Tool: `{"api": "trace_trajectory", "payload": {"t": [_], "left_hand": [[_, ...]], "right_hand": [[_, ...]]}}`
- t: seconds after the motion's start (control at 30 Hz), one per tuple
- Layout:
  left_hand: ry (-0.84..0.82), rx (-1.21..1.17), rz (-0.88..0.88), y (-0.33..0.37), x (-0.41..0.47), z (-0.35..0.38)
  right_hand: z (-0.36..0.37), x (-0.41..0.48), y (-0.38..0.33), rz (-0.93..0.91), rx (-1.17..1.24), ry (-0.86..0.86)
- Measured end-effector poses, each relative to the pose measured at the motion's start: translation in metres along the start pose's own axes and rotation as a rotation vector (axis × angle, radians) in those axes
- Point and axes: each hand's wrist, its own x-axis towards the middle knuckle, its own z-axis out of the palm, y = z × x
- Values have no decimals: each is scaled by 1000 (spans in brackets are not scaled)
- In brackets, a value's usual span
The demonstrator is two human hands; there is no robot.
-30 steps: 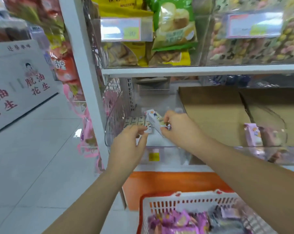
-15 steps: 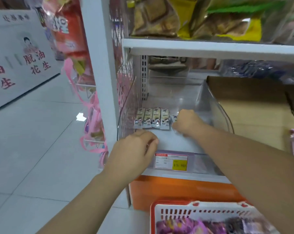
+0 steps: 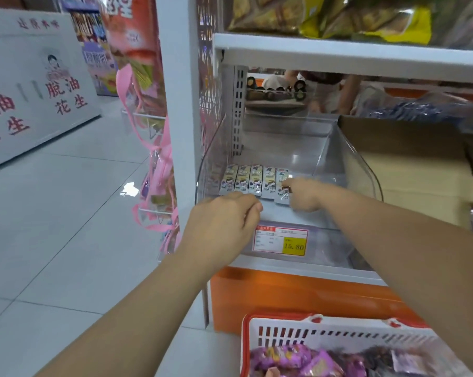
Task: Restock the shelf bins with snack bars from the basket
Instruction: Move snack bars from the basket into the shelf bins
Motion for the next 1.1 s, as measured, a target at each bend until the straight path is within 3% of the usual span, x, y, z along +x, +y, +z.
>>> {"api": "trace_trajectory", "payload": {"t": [0.33, 0.47, 0.57, 0.67, 0.8, 1.0, 1.1], "left_hand": [[89, 18, 44, 0, -1, 1], [136, -76, 34, 9, -7, 4], [226, -111, 68, 30, -27, 7], [230, -129, 140, 50, -56, 20], [30, -170, 130, 64, -101, 49], [-237, -181, 31, 70, -152, 99], [-306, -51, -8, 64, -166, 118]], "right_hand": [[-4, -6, -2, 7, 2, -20], [-1, -49, -1, -99, 159, 370], [16, -109, 0, -345, 269, 679], [48, -160, 14, -567, 278, 775], [114, -196, 52, -527, 256, 651], [200, -209, 104, -220, 136, -92], [228, -210, 116, -124, 158, -268]]}}
